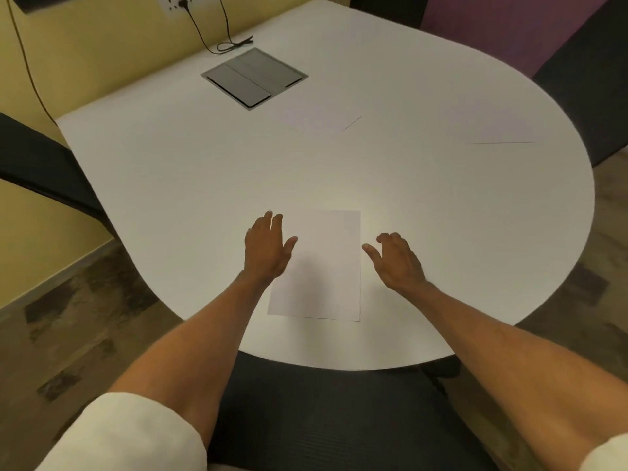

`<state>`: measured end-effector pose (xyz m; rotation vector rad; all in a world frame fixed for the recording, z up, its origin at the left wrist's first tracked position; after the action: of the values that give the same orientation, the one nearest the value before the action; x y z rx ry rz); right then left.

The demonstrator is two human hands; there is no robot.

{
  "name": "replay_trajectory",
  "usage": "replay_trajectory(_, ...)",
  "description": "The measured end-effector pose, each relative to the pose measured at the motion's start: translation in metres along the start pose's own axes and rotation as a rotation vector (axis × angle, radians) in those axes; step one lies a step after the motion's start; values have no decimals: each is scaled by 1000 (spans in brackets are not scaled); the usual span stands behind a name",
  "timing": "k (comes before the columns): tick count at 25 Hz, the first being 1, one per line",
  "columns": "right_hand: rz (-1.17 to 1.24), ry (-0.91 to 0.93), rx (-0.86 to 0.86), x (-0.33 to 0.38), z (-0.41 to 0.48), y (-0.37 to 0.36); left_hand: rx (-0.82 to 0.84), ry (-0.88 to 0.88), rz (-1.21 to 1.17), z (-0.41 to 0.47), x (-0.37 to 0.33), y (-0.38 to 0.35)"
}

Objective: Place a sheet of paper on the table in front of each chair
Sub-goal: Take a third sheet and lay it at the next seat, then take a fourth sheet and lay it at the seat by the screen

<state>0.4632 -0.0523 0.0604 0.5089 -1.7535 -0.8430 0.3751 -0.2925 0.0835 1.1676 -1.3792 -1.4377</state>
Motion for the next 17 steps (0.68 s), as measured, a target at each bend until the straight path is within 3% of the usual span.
replay_trajectory(11,-215,236,75,-24,0,115,-6,-77,131,-11,-143,59)
replay_trajectory(17,-313,372,97,-68,19,207,-4,51,98,-25,-254,72)
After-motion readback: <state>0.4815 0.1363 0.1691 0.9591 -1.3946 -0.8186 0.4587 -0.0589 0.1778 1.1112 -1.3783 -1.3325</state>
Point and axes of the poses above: each hand's wrist, its own z-axis towards the middle knuckle, its own y-axis out of the back of the hand, x = y × z, the point moved 2 cm from there along z, towards the middle knuckle, and after that the axes turned 10 degrees about z, right-handed, at the moved point
